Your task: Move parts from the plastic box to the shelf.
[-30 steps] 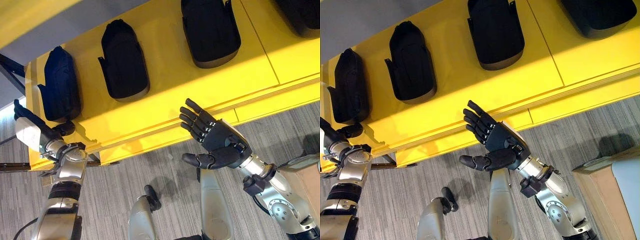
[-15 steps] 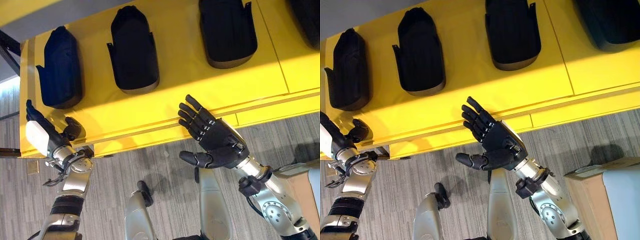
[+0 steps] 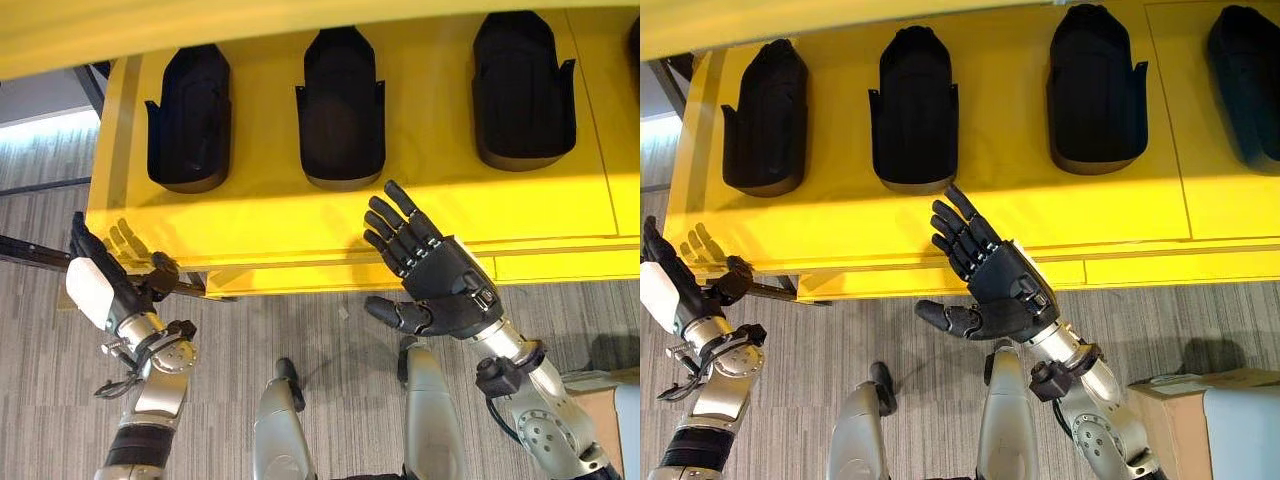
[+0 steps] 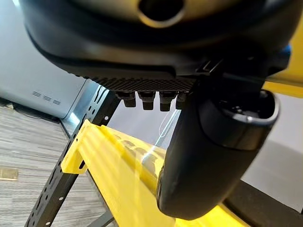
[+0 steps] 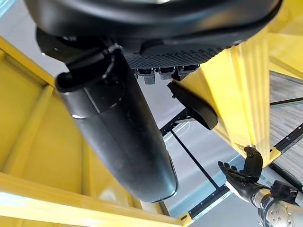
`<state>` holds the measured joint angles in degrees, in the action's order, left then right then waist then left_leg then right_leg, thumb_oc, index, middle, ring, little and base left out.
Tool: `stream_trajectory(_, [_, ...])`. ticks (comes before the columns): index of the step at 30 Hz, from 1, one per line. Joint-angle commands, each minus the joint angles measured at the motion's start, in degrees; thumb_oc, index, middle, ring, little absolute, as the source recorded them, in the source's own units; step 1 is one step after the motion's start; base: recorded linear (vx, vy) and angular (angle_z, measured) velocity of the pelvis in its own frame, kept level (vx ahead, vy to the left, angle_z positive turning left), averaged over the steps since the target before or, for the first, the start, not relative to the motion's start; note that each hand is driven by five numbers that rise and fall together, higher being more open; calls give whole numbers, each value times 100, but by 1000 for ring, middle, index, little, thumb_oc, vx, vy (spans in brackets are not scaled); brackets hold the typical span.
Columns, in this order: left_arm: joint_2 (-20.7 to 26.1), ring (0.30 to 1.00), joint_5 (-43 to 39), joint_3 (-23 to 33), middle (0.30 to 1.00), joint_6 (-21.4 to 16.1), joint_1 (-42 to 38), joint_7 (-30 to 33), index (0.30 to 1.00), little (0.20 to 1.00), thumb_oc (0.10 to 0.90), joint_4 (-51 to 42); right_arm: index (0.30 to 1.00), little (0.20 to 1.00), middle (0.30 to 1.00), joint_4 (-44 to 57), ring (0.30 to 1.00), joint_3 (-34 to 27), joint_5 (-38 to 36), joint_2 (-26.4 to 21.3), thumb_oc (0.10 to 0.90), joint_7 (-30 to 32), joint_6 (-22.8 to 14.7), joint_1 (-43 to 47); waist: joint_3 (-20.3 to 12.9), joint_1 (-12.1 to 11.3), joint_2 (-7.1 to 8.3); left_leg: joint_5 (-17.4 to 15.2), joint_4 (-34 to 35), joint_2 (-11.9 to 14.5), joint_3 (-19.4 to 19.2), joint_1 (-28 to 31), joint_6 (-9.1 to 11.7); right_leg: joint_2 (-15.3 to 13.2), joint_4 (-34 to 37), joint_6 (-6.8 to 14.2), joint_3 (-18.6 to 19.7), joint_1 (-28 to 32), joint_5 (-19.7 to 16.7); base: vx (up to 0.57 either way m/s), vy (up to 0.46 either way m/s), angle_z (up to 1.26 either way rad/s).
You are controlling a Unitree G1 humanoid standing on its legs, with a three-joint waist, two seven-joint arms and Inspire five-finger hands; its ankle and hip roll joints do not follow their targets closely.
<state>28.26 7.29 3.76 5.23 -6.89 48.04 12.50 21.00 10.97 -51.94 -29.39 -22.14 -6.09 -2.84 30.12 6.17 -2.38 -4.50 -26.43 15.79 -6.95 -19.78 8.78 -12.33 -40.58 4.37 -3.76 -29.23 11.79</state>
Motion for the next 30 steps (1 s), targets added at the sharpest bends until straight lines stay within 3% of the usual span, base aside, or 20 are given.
stream_trajectory(1, [599, 1000, 110, 575, 1000, -682, 255, 80, 1000, 1000, 900, -217, 1000, 1000, 1000, 284, 1000, -176, -161, 460, 900, -89, -719, 255, -391, 137, 333, 24, -41, -460, -425, 163, -675, 245, 86, -360, -208, 569, 403, 11, 15, -4])
stream_trajectory(3, [269, 1000, -28, 522, 1000, -1043, 610, -429, 1000, 1000, 900, -381, 1000, 1000, 1000, 154, 1000, -401, -269, 467, 900, 29, -770, -10, -545, 143, 334, 122, 370, -499, -423, 441, -619, 255, 509, -288, -213, 829, 250, 1, -4, 4])
stream_trajectory(7, [-279, 1000, -1061, 149, 1000, -1785, 1491, -2637, 1000, 1000, 900, -876, 1000, 1000, 1000, -68, 1000, -852, -344, 446, 900, 152, -428, -672, -972, 97, 367, 368, 1503, -490, -361, 1156, -470, 278, 1838, -108, -206, 1619, -257, 28, 8, 15])
stream_trajectory(12, [-584, 1000, -1944, -99, 1000, -2018, 1857, -3882, 1000, 1000, 900, -1004, 1000, 1000, 1000, -228, 1000, -975, -435, 488, 900, 67, -198, -1023, -1321, 112, 365, 630, 2189, -408, -440, 1561, -361, 273, 2690, 53, -187, 2056, -673, 45, 41, 6])
stream_trajectory(16, [-709, 1000, -3100, -223, 1000, -1938, 2061, -5052, 1000, 1000, 900, -1176, 1000, 1000, 1000, -568, 1000, -1070, -505, 562, 900, -32, -6, -1282, -1649, 98, 373, 863, 2749, -328, -649, 1902, -224, 153, 3460, 263, -368, 2444, -1100, 11, 68, 4])
stream_trajectory(17, [-738, 1000, -3632, -241, 1000, -1549, 2090, -5458, 1000, 1000, 900, -1135, 1000, 1000, 1000, -720, 1000, -1071, -417, 579, 900, -9, 61, -1319, -1697, 94, 375, 907, 2878, -310, -711, 2012, -190, 114, 3647, 321, -423, 2549, -1212, -28, 69, -3])
stream_trajectory(19, [-821, 1000, -4022, -305, 1000, -1196, 2133, -5854, 1000, 1000, 900, -950, 1000, 1000, 1000, -1078, 1000, -1043, -295, 632, 900, -60, 144, -1322, -1791, 85, 374, 980, 3046, -282, -810, 2110, -161, 62, 3963, 396, -499, 2634, -1438, -28, 58, -10])
stream_trajectory(20, [-841, 1000, -4000, -351, 1000, -1249, 2171, -6148, 1000, 1000, 900, -778, 1000, 1000, 1000, -1400, 1000, -1005, -74, 679, 900, -20, 124, -1329, -1856, 84, 371, 987, 3116, -260, -894, 2184, -134, 20, 4160, 463, -568, 2704, -1581, -20, 44, -11])
stream_trajectory(25, [-759, 1000, -3352, -611, 1000, -1543, 2257, -6248, 1000, 1000, 900, -191, 1000, 1000, 1000, -2707, 1000, -922, 292, 873, 900, -12, 217, -1195, -2030, 95, 356, 942, 3143, -251, -1100, 2309, -99, -53, 4558, 591, -694, 2840, -1863, -17, 55, -9])
stream_trajectory(28, [-779, 1000, -3008, -653, 1000, -2210, 2200, -5977, 1000, 1000, 900, 575, 1000, 1000, 1000, -3616, 1000, -882, 676, 1069, 900, -63, 158, -1086, -2118, 83, 357, 898, 3143, -277, -1227, 2397, -121, -92, 4558, 642, -745, 2821, -1914, 8, 37, -11])
stream_trajectory(29, [-822, 1000, -2932, -648, 1000, -1994, 2136, -6160, 1000, 1000, 900, 1155, 1000, 1000, 1000, -4226, 1000, -851, 1052, 1187, 900, 0, 147, -1015, -2136, 81, 363, 856, 3143, -293, -1302, 2476, -137, -106, 4558, 662, -778, 2874, -1921, 11, 23, -16])
stream_trajectory(30, [-869, 1000, -2890, -639, 1000, -2011, 2115, -6178, 1000, 1000, 900, 1375, 1000, 1000, 1000, -4444, 1000, -866, 1104, 1210, 900, 19, 135, -982, -2144, 77, 366, 843, 3143, -302, -1318, 2493, -142, -108, 4558, 667, -789, 2888, -1923, 14, 20, -10])
